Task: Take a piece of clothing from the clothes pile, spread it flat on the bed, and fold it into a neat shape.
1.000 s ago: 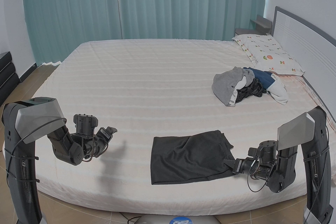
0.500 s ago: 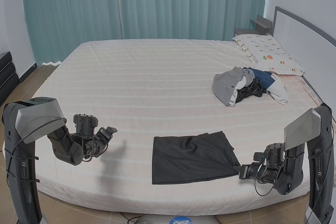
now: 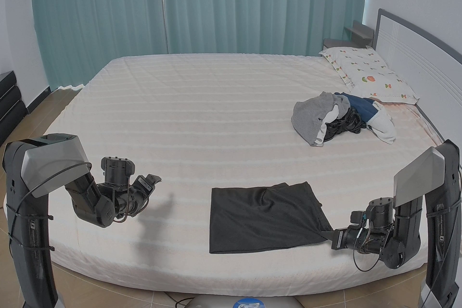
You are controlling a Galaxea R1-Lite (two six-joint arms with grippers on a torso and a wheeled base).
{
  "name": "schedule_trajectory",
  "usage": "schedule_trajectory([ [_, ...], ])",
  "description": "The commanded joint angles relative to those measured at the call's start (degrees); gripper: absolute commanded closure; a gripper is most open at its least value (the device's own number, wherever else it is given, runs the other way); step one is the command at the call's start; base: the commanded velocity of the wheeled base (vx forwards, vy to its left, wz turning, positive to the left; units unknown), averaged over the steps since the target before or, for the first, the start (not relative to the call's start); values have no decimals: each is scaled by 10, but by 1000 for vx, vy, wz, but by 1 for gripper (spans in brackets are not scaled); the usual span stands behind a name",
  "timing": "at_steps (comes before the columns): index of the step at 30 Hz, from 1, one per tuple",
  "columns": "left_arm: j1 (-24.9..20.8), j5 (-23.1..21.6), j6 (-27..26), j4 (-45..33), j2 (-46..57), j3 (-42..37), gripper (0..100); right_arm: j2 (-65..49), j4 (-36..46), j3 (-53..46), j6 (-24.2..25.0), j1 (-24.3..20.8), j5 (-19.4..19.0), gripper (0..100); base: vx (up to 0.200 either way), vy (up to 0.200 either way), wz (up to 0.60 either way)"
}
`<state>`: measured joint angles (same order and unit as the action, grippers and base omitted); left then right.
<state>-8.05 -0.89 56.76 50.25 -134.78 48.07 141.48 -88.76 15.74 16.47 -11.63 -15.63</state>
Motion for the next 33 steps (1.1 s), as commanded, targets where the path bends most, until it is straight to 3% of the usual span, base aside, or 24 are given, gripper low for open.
schedule_trajectory([
  [1,0,0,0,0,0,0,0,-2,0,-1,-2,-1,0,0,0,0,0],
  [6,0,0,0,0,-1,0,0,-23,-6,17,7,1,5,0,0,0,0],
  [11,0,0,0,0,0,0,0,-51,4,87,84,6,6,0,0,0,0],
  [13,0,1,0,0,0,0,0,-32,46,156,121,2,8,0,0,0,0],
  [19,0,0,0,0,0,0,0,-18,192,282,146,2,21,0,0,0,0],
  [27,0,0,0,0,0,-1,0,15,329,430,167,1,27,0,0,0,0],
  [33,0,0,0,0,0,-1,0,38,353,476,167,-2,33,0,0,0,0],
])
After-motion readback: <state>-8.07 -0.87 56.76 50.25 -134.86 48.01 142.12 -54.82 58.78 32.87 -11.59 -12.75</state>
